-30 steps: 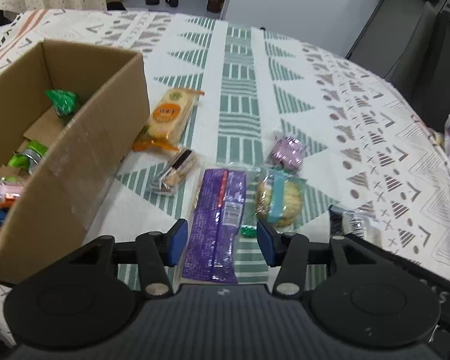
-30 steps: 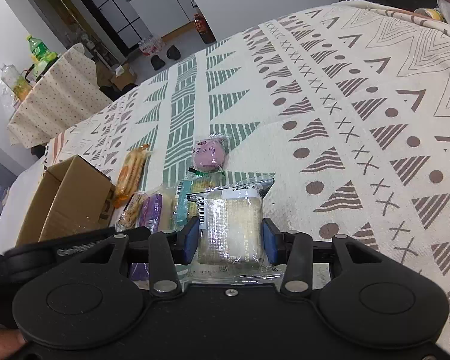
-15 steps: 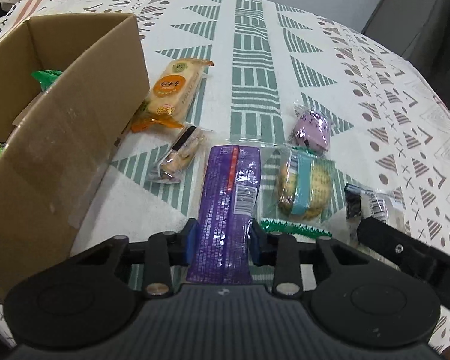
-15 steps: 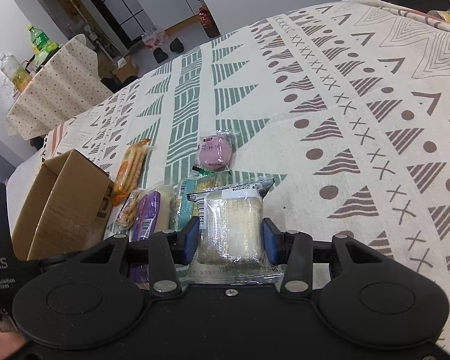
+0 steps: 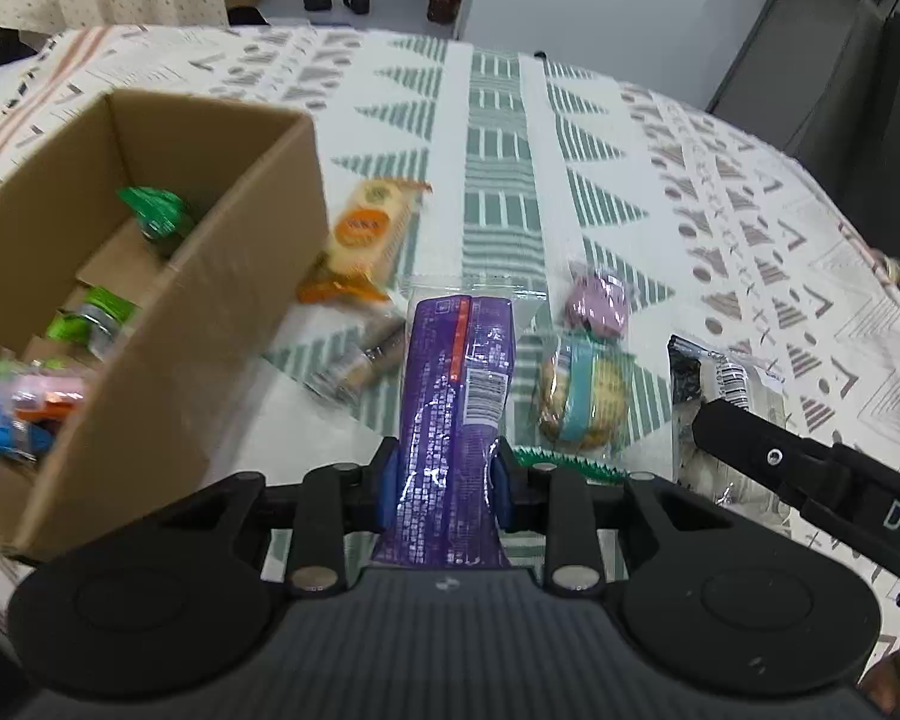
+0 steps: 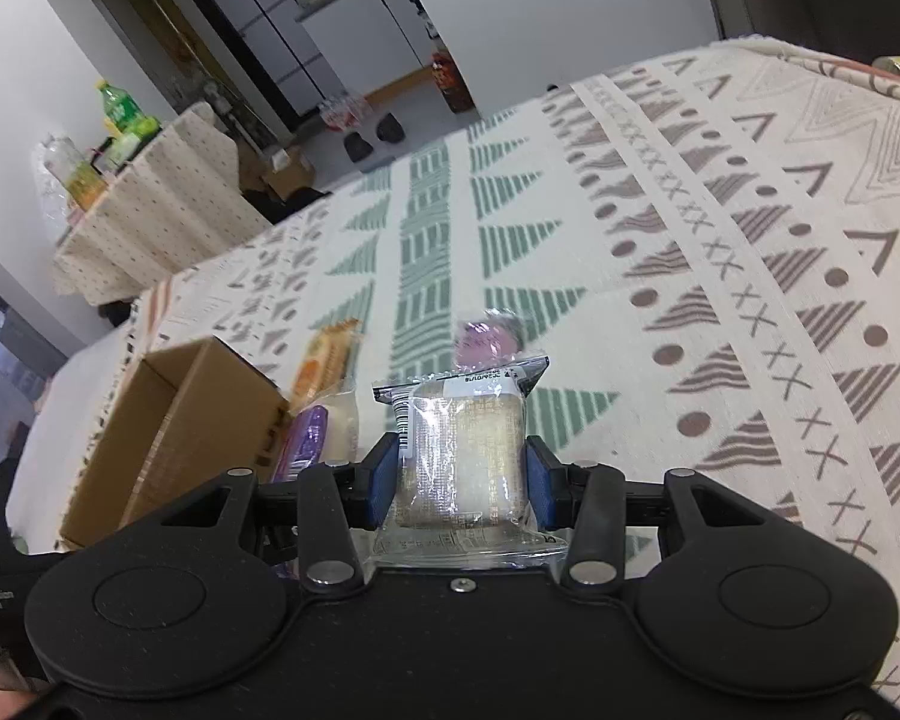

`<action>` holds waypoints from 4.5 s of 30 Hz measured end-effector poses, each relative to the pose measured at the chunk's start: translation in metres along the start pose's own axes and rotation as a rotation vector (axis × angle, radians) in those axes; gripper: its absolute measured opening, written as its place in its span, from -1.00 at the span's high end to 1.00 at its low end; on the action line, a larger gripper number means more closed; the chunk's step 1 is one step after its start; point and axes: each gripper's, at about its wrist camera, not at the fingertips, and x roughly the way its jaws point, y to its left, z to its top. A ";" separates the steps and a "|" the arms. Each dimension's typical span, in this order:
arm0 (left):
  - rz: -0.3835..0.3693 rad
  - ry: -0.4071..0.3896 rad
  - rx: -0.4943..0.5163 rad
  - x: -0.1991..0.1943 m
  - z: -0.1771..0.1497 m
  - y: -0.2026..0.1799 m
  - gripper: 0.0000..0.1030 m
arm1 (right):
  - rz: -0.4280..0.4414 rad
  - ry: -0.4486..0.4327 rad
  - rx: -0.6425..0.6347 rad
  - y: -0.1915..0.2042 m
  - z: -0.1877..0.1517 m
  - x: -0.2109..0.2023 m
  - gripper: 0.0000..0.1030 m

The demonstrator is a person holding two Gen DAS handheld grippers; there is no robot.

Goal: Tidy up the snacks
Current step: 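Carry both packages over the box and open both grippers to drop them, then move both tools back toward the remaining snacks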

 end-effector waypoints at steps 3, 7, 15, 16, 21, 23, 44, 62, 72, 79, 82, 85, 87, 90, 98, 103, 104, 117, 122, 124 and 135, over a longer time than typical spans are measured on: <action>0.005 -0.028 -0.005 -0.014 0.002 0.003 0.43 | 0.025 -0.024 -0.003 0.004 0.002 -0.006 0.17; 0.011 -0.061 -0.013 -0.031 0.003 0.006 0.43 | 0.061 -0.052 -0.010 0.011 0.004 -0.014 0.17; 0.018 -0.120 -0.029 -0.062 0.004 0.016 0.43 | 0.119 -0.089 -0.037 0.030 0.005 -0.024 0.17; 0.019 -0.126 -0.032 -0.065 0.005 0.018 0.43 | 0.125 -0.094 -0.038 0.032 0.005 -0.025 0.17; 0.021 -0.156 -0.049 -0.082 0.008 0.030 0.43 | 0.149 -0.119 -0.049 0.044 0.008 -0.031 0.17; 0.019 -0.167 -0.052 -0.087 0.009 0.034 0.43 | 0.156 -0.129 -0.053 0.050 0.009 -0.033 0.17; 0.014 -0.233 -0.142 -0.124 0.023 0.107 0.43 | 0.194 -0.196 -0.101 0.101 0.010 -0.037 0.18; -0.046 -0.171 -0.205 -0.081 0.050 0.172 0.42 | 0.142 -0.128 -0.171 0.160 0.000 0.018 0.18; -0.053 -0.183 -0.197 -0.074 0.060 0.188 0.32 | 0.141 -0.119 -0.181 0.178 0.002 0.042 0.17; -0.033 -0.182 -0.226 -0.084 0.055 0.196 -0.19 | 0.160 -0.151 -0.230 0.182 -0.002 0.032 -0.22; -0.009 -0.181 -0.232 -0.088 0.051 0.195 -0.39 | 0.161 -0.139 -0.196 0.172 -0.001 0.024 -0.24; 0.013 -0.176 -0.222 -0.092 0.048 0.187 -0.56 | 0.146 -0.139 -0.192 0.167 -0.002 0.012 -0.43; 0.030 -0.170 -0.213 -0.095 0.046 0.182 -0.67 | 0.140 -0.152 -0.194 0.164 -0.003 0.001 -0.56; 0.044 -0.172 -0.197 -0.101 0.043 0.172 -0.75 | 0.138 -0.161 -0.198 0.159 -0.003 -0.011 -0.73; 0.055 -0.192 -0.166 -0.116 0.031 0.141 -0.92 | 0.111 -0.179 -0.186 0.135 -0.001 -0.042 -0.96; 0.041 -0.194 -0.153 -0.121 0.024 0.122 -0.99 | 0.077 -0.162 -0.171 0.112 -0.001 -0.056 -1.00; 0.038 -0.194 -0.150 -0.121 0.023 0.118 -0.99 | 0.072 -0.158 -0.168 0.109 -0.002 -0.059 -1.00; -0.004 -0.197 -0.093 -0.122 0.004 0.063 -0.99 | 0.037 -0.147 -0.126 0.062 -0.007 -0.093 -1.00; -0.022 -0.190 -0.084 -0.118 -0.002 0.045 -0.99 | 0.027 -0.145 -0.093 0.043 -0.006 -0.097 -1.00; -0.024 -0.185 -0.077 -0.115 -0.005 0.038 -0.99 | 0.023 -0.140 -0.088 0.038 -0.007 -0.097 -1.00; 0.015 -0.156 -0.075 -0.097 -0.012 0.020 -0.99 | 0.022 -0.112 -0.028 0.007 -0.011 -0.090 -1.00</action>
